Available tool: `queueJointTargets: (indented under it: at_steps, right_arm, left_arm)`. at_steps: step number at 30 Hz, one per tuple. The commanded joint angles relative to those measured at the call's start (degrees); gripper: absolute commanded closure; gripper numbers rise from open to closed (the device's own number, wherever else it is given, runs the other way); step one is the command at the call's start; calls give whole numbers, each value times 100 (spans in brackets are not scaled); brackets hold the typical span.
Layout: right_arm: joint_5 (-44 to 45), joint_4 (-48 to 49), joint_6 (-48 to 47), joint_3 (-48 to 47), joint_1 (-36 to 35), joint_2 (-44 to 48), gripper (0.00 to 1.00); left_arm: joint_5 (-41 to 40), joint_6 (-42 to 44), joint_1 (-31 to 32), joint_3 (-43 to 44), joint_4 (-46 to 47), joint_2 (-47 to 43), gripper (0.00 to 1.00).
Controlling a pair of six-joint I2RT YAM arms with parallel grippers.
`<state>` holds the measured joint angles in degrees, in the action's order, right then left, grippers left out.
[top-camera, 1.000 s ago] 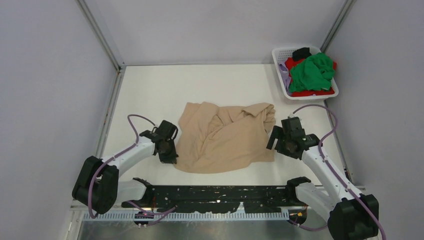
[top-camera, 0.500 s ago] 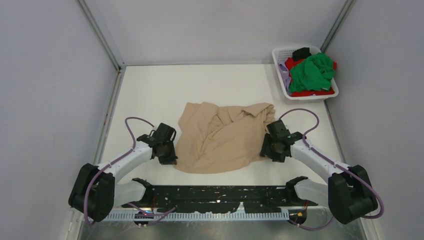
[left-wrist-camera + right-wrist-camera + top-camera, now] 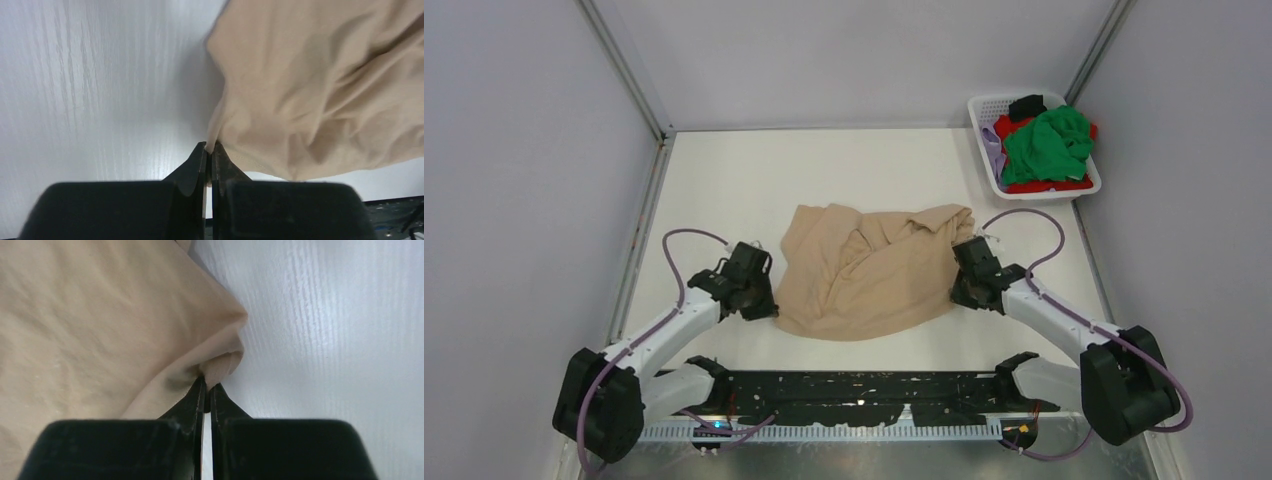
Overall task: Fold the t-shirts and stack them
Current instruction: Flatten out the tshirt
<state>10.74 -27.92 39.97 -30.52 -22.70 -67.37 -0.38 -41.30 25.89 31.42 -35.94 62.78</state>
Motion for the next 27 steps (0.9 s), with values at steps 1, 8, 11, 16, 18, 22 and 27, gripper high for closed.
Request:
queueJointTargets:
  at_steps: [1, 8, 11, 16, 18, 22, 27]
  right_arm:
    - [941, 484, -521, -451, -15, 824, 95]
    - [1416, 1763, -1610, -1514, -11, 2263, 95]
    - [1469, 1992, -1943, -2076, -10, 2411, 95]
    - [1579, 2346, -2583, -3242, 0, 2491, 95]
    - [1390, 2479, -2848, -3721, 0, 2502, 95]
    - [909, 2126, -3172, -4990, -6, 2372, 95]
    - [36, 1515, -3256, -6305, -5, 2357, 95]
  left_arm:
    - [-383, 163, 30, 789, 444, -587, 100]
    - [-1030, 464, 30, 1905, 1411, -1225, 100]
    - [-1328, 882, 30, 2817, 1559, -1315, 100]
    - [-1884, 1588, 30, 4250, 1538, -1433, 100]
    - [-1861, 1810, 30, 4660, 1643, -1530, 100]
    - [-1460, 2142, 30, 5598, 1642, -1521, 100]
    - [-995, 2498, 30, 6973, 1014, -1492, 100]
